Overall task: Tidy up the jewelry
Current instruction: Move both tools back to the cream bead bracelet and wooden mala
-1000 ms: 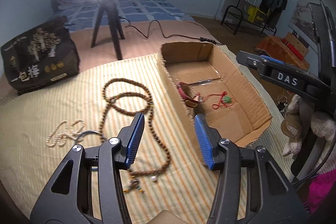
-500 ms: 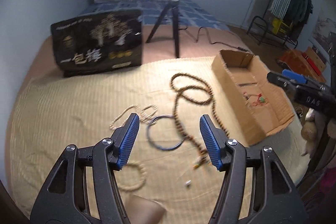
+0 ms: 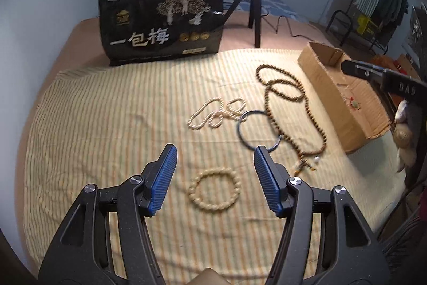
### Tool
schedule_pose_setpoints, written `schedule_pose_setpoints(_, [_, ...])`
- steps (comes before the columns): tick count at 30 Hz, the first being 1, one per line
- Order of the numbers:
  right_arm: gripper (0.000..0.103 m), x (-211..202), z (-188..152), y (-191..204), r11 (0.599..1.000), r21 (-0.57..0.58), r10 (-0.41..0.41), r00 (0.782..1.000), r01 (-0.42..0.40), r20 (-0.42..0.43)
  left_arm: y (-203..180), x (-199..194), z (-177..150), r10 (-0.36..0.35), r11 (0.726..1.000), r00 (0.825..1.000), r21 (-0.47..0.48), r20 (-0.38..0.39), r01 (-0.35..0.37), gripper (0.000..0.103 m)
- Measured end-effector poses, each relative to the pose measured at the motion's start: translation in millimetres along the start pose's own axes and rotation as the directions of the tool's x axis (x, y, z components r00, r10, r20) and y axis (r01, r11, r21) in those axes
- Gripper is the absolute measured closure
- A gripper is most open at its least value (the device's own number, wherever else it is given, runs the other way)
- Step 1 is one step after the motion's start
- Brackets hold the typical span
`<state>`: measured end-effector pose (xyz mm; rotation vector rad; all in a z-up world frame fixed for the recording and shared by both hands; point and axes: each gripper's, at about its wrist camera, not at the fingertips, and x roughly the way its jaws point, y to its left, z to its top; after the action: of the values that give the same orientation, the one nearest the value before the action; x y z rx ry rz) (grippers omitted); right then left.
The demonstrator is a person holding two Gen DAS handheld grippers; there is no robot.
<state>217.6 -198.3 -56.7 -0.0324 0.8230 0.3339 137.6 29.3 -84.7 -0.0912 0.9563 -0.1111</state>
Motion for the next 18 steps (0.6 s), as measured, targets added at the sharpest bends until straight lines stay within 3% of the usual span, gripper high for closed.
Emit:
schedule_pose_setpoints(12, [0.025,43.3,2.5,20.8,0.999,0.007,0.049,0.993,-0.049,-0.105,16.9,39.2,-25.1,-0.011,1.000,0.992,-0.012,-0.127,0.009,0.041])
schedule_pose_setpoints(18, [0.025,70.9,6.5,12.7,0.991,0.095,0.110,0.981,-0.096,-0.162,20.8,54.4,-28.1,-0.015,1.000,0.988,-0.019,-0.157,0.012,0.041])
